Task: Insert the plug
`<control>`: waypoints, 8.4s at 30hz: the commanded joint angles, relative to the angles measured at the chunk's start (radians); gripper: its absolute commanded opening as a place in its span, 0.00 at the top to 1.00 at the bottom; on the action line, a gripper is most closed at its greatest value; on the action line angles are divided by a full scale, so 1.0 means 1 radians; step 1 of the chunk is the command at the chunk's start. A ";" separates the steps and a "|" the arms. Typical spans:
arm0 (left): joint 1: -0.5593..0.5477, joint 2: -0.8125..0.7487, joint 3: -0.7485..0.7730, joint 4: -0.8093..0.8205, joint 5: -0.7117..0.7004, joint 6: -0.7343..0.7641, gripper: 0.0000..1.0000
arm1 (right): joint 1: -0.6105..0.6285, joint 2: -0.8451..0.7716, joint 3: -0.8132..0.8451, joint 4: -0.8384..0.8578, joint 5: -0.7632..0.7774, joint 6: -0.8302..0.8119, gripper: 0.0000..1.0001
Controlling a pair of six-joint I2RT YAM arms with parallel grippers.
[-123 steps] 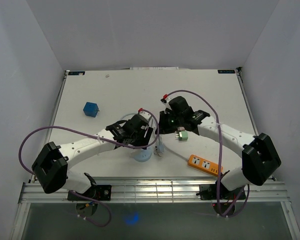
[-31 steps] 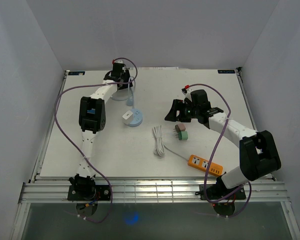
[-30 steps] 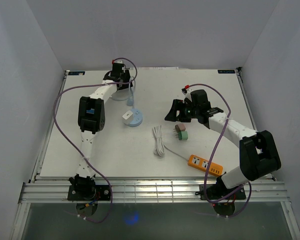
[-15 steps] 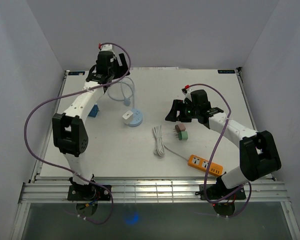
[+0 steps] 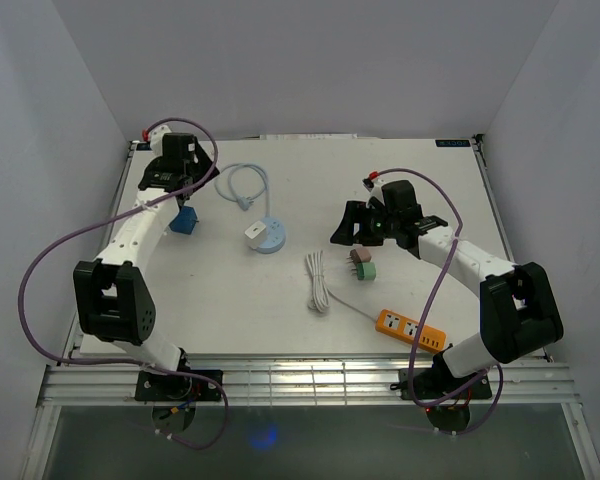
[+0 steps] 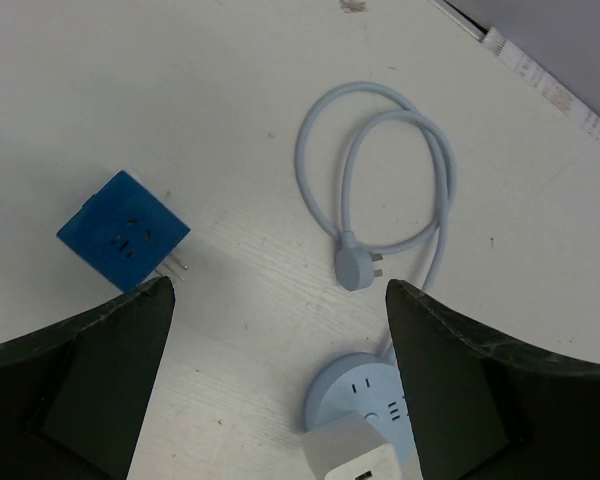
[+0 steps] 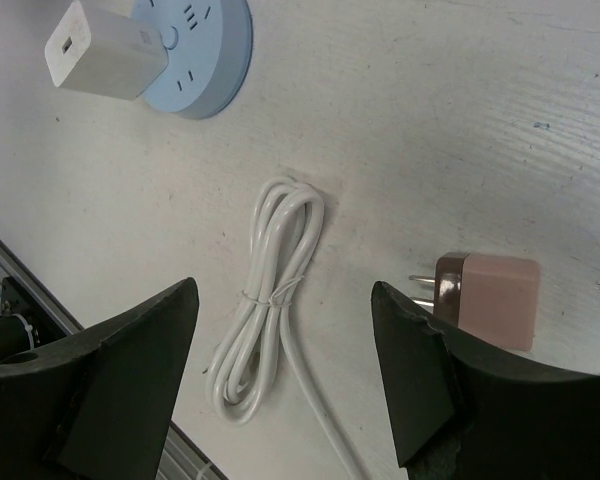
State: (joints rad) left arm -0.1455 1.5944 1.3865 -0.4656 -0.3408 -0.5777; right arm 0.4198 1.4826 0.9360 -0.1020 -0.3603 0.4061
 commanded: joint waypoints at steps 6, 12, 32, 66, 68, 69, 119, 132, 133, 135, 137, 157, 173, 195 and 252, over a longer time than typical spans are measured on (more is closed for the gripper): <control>0.197 -0.102 -0.083 -0.156 0.057 -0.305 0.02 | -0.003 -0.031 -0.022 0.027 -0.043 -0.024 0.24; 0.294 -0.019 -0.043 -0.254 0.092 -0.415 0.02 | -0.003 -0.047 -0.037 0.028 -0.045 -0.026 0.23; 0.302 0.240 0.081 -0.203 0.183 -0.445 0.02 | -0.004 -0.042 -0.045 0.038 -0.054 -0.027 0.23; 0.173 -0.045 -0.098 -0.168 0.065 -0.410 0.55 | 0.104 -0.170 -0.131 -0.196 0.084 -0.046 0.20; 0.164 -0.129 -0.130 -0.168 0.062 -0.395 0.55 | 0.143 -0.140 -0.105 -0.194 0.113 -0.032 0.18; 0.162 -0.158 -0.141 -0.166 0.062 -0.392 0.55 | 0.181 -0.127 -0.097 -0.185 0.121 -0.021 0.18; 0.116 -0.574 -0.207 -0.001 0.618 -0.007 0.59 | 0.400 -0.102 0.029 0.122 0.061 -0.062 0.13; -0.190 -0.643 -0.444 0.364 0.669 0.022 0.58 | 0.297 -0.326 -0.017 -0.008 -0.009 -0.138 0.12; -0.213 -0.649 -0.464 0.387 0.630 0.025 0.58 | 0.295 -0.338 -0.014 -0.008 -0.015 -0.142 0.12; -0.287 -0.672 -0.536 0.457 0.587 0.030 0.58 | 0.293 -0.350 -0.014 -0.007 -0.025 -0.161 0.12; -0.339 -0.683 -0.576 0.519 0.507 0.050 0.59 | 0.290 -0.363 -0.016 -0.005 -0.026 -0.176 0.11; -0.701 -0.749 -0.894 0.929 0.285 0.332 0.55 | 0.215 -0.430 0.053 -0.083 0.030 -0.139 0.05; -0.790 -0.777 -1.078 1.174 0.407 0.501 0.60 | 0.203 -0.288 0.343 -0.458 -0.101 -0.188 0.05; -0.812 -0.706 -1.061 1.213 0.390 0.524 0.62 | 0.278 -0.268 0.328 -0.516 -0.086 -0.234 0.04; -0.882 -0.849 -0.902 0.662 0.240 0.303 0.02 | 0.413 -0.096 0.380 -0.547 0.159 -0.466 0.81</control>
State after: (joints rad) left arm -1.0248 0.7906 0.4347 0.4080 -0.0288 -0.1448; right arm 0.8398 1.4368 1.3380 -0.7261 -0.1940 -0.0135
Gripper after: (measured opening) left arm 0.979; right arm 0.689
